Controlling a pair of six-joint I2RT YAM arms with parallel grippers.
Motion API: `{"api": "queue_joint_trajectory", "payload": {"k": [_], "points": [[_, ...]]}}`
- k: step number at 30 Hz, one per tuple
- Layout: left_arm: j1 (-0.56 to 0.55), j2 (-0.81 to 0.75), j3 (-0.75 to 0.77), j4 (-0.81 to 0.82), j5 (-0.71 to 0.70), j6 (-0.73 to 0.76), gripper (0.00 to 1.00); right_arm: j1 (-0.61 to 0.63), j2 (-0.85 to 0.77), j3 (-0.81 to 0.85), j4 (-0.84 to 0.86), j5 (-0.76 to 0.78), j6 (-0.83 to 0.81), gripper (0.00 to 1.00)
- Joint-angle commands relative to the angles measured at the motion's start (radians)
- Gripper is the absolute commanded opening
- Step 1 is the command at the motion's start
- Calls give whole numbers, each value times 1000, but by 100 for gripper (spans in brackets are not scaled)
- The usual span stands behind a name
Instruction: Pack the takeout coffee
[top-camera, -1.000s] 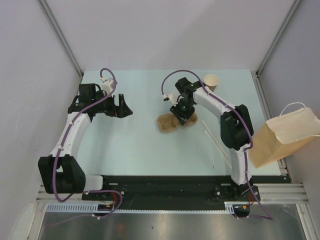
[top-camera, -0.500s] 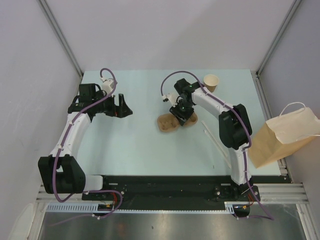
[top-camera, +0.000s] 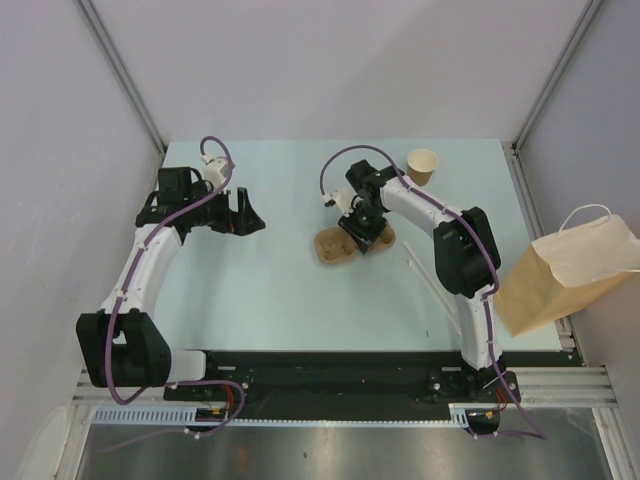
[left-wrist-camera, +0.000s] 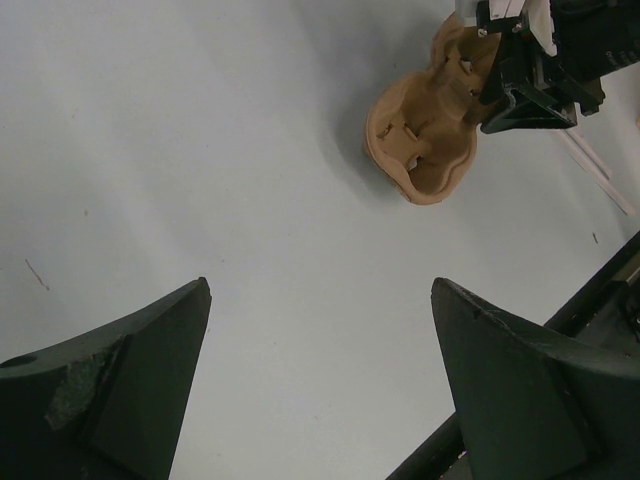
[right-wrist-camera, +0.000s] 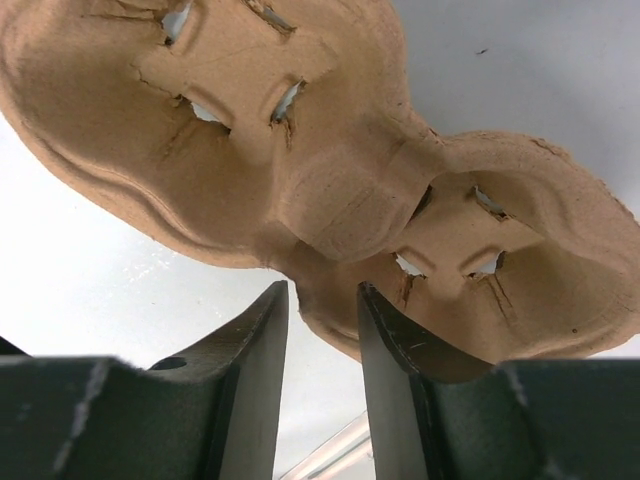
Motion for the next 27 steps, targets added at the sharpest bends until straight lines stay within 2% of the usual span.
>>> {"api": "queue_joint_trajectory", "payload": {"k": [1,5,9,12,27], "points": [[-7,-20,-2,29,26,1,97,5,2,10,15,18,2,37],[-5,-18,-5,29,24,1,97,7,-3,13,14,8,5,34],[-5,-17,-5,29,26,1,97,8,-6,28,-5,-8,13,39],[-5,-14,0,32,27,-1,97,8,-6,42,-14,-16,16,39],[-5,-10,2,29,26,2,97,5,3,51,-16,-9,18,33]]}}
